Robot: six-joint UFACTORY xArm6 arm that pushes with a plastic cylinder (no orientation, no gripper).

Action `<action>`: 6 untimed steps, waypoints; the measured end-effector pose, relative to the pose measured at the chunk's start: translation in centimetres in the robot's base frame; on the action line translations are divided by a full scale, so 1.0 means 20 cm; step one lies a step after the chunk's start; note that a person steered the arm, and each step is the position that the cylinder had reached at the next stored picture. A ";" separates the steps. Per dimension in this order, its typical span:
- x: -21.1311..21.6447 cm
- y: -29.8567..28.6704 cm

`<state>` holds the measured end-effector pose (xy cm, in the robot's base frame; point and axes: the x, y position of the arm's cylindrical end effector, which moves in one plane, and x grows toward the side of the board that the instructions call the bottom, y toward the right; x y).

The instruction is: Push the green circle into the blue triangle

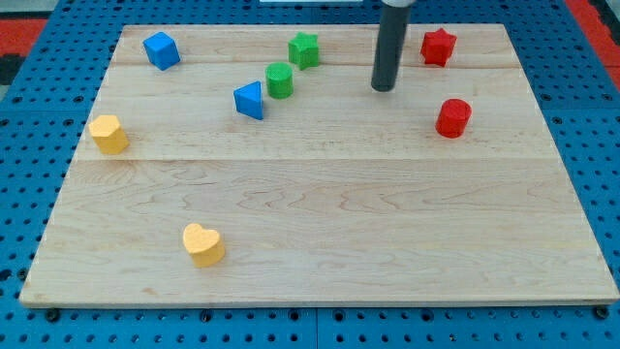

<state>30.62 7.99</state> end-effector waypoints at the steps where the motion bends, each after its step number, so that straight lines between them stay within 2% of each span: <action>1: -0.08 -0.32; 2: -0.09 -0.55; 3: -0.07 -0.63; 6: -0.07 -0.64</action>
